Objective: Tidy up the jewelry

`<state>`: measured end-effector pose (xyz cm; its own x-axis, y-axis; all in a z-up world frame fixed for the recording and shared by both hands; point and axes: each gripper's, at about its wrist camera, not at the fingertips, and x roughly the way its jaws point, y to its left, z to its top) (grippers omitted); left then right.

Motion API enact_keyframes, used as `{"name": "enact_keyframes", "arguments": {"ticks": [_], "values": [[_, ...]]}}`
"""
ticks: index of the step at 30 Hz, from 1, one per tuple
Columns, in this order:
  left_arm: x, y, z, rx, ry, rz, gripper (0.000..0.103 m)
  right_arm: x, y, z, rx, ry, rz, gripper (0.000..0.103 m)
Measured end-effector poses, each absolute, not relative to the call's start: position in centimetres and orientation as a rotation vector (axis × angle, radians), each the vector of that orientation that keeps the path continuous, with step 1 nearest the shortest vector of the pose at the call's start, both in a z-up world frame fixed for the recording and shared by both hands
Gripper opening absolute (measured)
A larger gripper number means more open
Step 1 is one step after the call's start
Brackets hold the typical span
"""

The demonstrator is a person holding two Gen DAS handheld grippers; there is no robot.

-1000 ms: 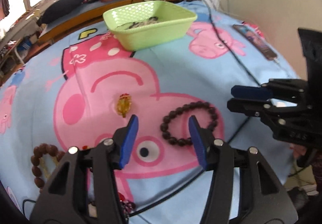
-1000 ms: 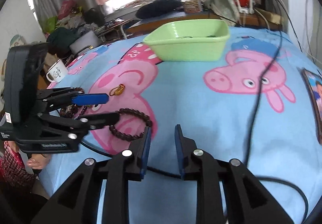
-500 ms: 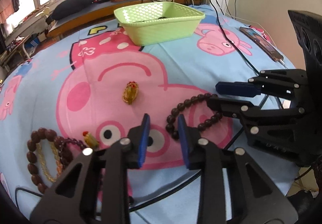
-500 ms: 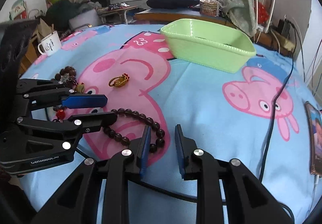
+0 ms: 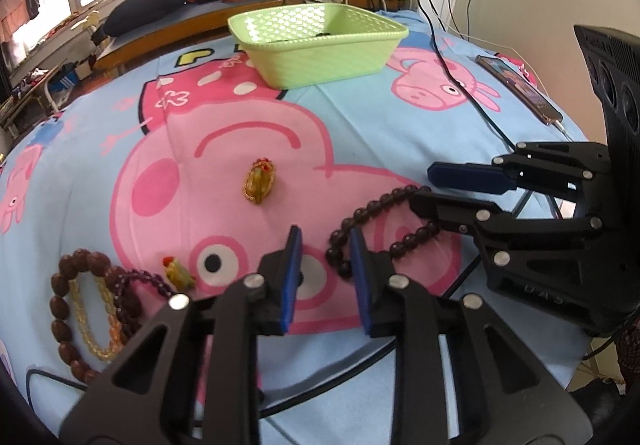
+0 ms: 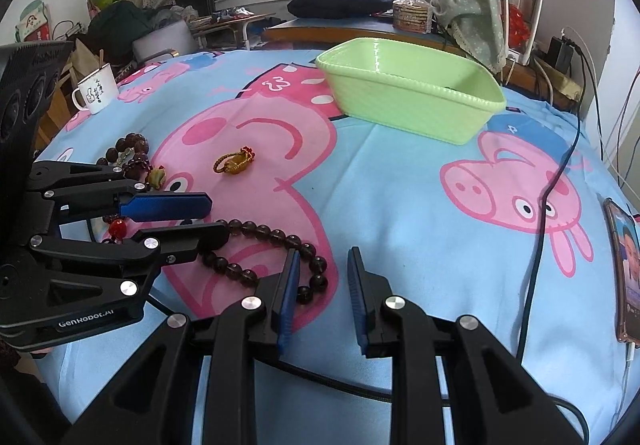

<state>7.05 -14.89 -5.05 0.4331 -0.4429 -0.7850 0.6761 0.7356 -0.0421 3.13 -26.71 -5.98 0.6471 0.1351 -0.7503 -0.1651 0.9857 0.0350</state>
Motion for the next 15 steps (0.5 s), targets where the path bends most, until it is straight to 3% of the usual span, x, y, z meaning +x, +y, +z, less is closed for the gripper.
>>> {"name": "enact_keyframes", "arguments": {"ticks": [7,15], "values": [[7.01,-15.08,-5.06,0.296,0.883,-0.731,0.014,3.30,-26.63,-5.98,-0.051,0.848,0.183,0.000],[7.37,-15.16,-5.15,0.277,0.893,-0.744,0.010,3.32,-27.01,-6.08,-0.014,0.834,0.237,0.000]]}}
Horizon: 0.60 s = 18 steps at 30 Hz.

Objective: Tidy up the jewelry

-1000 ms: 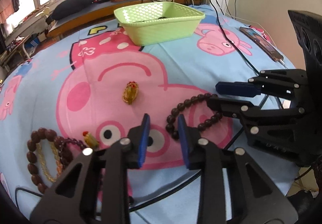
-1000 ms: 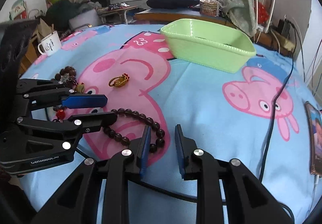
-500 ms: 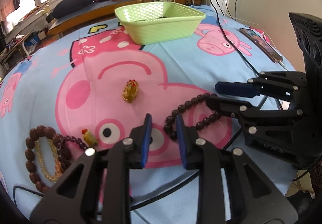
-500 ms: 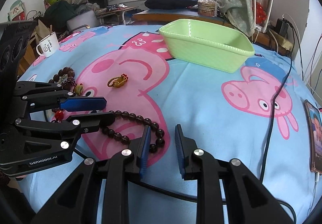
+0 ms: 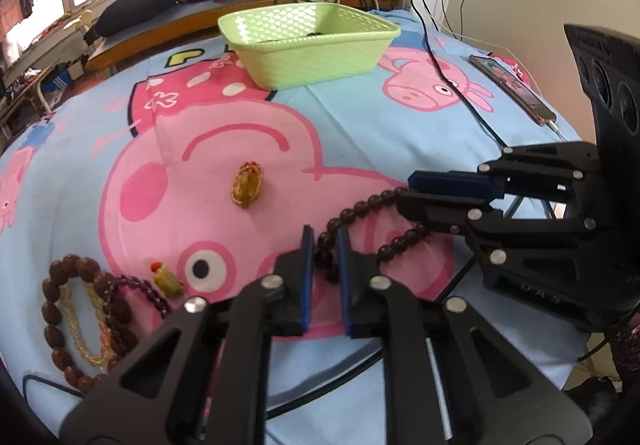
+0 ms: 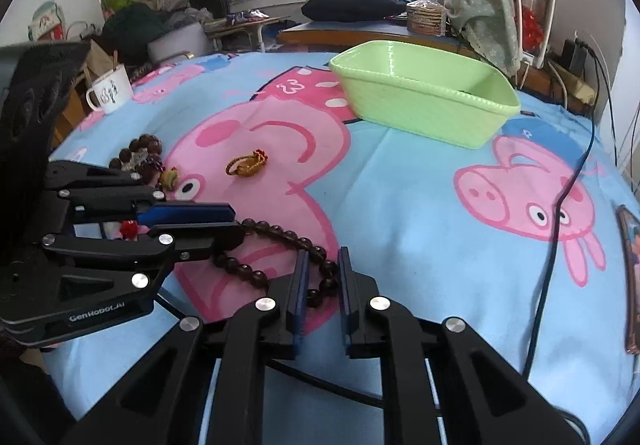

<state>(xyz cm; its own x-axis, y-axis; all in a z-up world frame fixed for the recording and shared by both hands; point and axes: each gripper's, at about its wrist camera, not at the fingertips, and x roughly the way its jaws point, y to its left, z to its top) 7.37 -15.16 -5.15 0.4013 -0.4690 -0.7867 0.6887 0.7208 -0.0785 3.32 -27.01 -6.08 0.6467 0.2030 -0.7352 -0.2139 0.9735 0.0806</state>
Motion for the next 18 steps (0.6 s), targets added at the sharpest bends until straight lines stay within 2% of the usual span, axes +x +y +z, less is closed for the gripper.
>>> {"name": "enact_keyframes", "arguments": {"ticks": [12,17,18], "values": [[7.7,-14.8,-5.0,0.253,0.911,-0.753,0.009,3.4,-27.8,-5.9,0.054,0.823,0.258,0.000],[7.7,-14.8,-5.0,0.256,0.915,-0.736,0.014,3.4,-28.7,-6.1,0.093,0.833,0.260,0.000],[7.7,-14.7,-5.0,0.262,0.910,-0.728,0.018,3.4,-28.8,-6.1,0.097,0.834,0.263,0.000]]}}
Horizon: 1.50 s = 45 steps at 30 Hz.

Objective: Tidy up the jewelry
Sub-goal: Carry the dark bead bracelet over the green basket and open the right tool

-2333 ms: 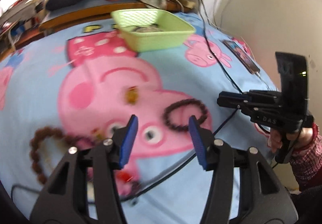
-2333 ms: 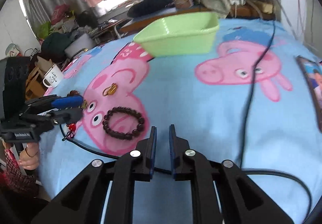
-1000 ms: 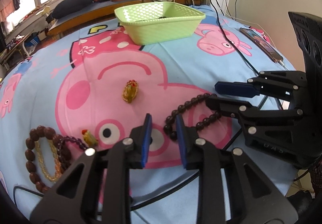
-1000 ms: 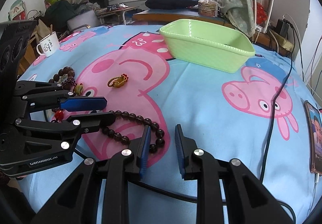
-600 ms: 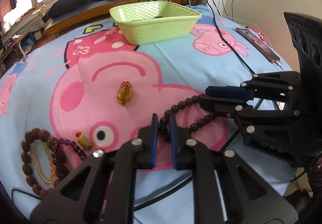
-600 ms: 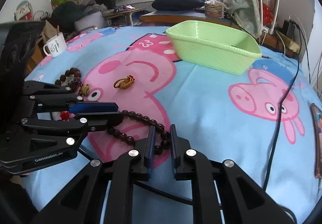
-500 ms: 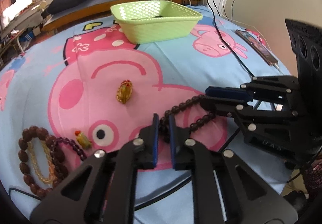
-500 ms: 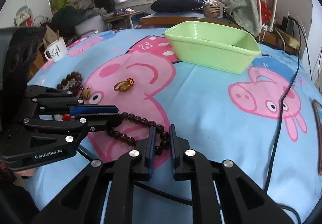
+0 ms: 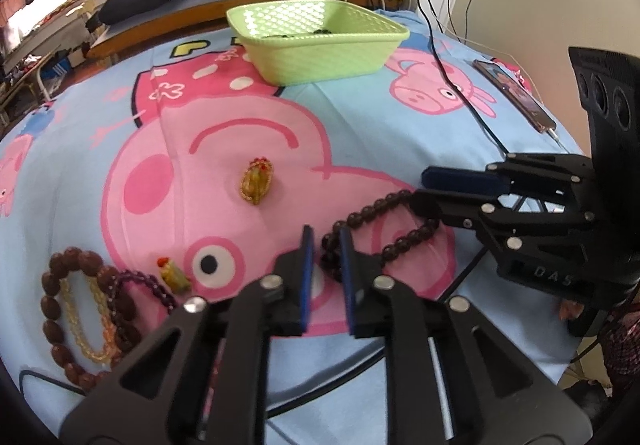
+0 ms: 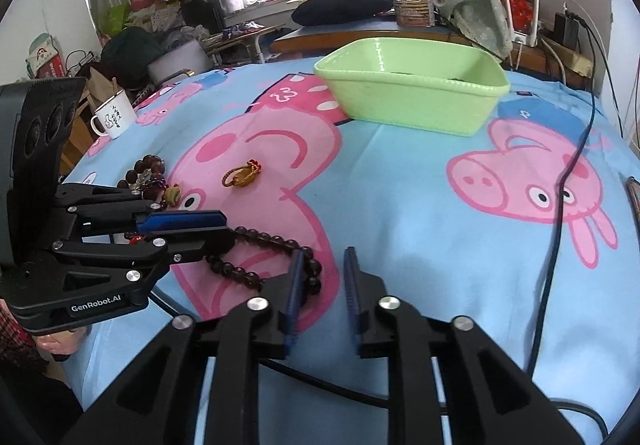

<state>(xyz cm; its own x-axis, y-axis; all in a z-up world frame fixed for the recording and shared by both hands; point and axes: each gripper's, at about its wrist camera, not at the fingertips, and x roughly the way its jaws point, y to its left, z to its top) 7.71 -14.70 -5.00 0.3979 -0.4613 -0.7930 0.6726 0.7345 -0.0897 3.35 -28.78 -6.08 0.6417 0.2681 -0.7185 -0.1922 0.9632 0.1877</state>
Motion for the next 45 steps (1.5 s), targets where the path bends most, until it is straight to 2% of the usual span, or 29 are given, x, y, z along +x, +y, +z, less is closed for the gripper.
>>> {"name": "enact_keyframes", "arguments": {"ticks": [3,15,20,22,36,45], "values": [[7.6,-14.5,-5.0,0.273,0.897,-0.701,0.026,3.3,-28.9,-6.1,0.103,0.834,0.266,0.000],[7.9,-14.0,-5.1,0.255,0.893,-0.682,0.029,3.5,-27.2,-6.0,-0.024,0.848,0.238,0.001],[7.7,-14.2,-5.2,0.260,0.883,-0.682,0.023,3.3,-26.4,-6.1,-0.033,0.835,0.262,0.000],[7.6,-14.3,-5.1,0.255,0.886,-0.700,0.010,3.4,-26.3,-6.1,-0.028,0.827,0.268,0.000],[7.9,-14.2,-3.9,0.236,0.885,-0.688,0.008,3.2,-26.6,-3.6,0.056,0.746,0.296,0.000],[9.6,-14.2,1.4,0.180,0.801,-0.731,0.008,4.1,-27.4,1.6,0.061,0.619,0.302,0.000]]}}
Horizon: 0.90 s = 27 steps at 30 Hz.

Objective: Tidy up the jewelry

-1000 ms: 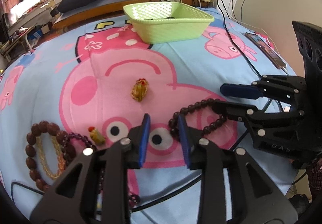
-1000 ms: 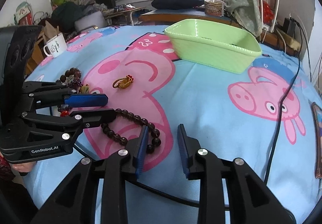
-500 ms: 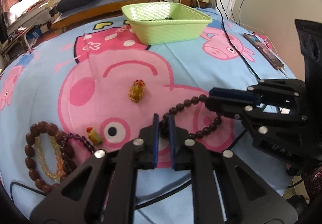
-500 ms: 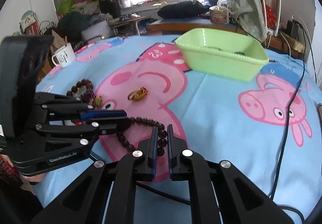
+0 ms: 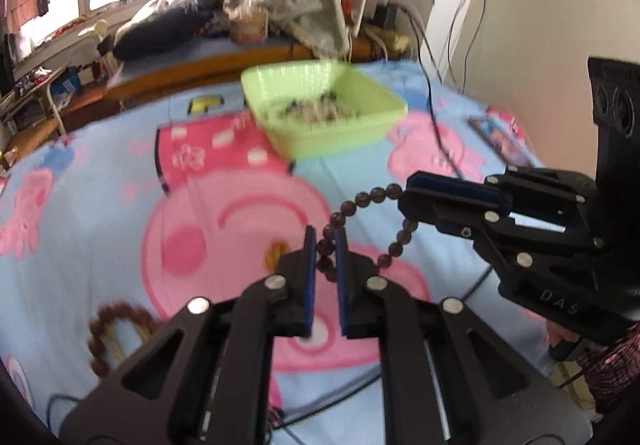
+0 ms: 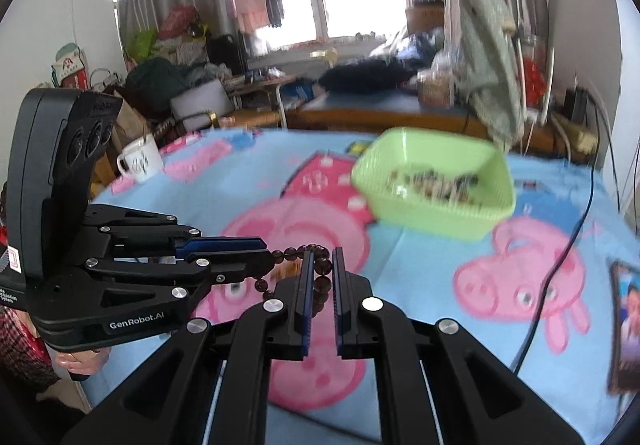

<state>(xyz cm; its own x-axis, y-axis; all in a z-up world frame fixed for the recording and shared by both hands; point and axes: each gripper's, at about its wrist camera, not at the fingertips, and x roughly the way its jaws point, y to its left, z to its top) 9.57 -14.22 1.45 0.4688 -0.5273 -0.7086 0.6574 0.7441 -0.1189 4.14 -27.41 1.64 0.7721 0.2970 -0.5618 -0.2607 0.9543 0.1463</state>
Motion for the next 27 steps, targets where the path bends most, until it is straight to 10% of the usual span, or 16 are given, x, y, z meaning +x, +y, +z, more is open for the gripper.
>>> {"name": "enact_keyframes", "arguments": {"ticks": [27], "values": [[21.5,-18.6,2.2,0.293,0.713,-0.438,0.029,14.8,-35.5,-1.3,0.367,0.668,0.061,0.000]]}}
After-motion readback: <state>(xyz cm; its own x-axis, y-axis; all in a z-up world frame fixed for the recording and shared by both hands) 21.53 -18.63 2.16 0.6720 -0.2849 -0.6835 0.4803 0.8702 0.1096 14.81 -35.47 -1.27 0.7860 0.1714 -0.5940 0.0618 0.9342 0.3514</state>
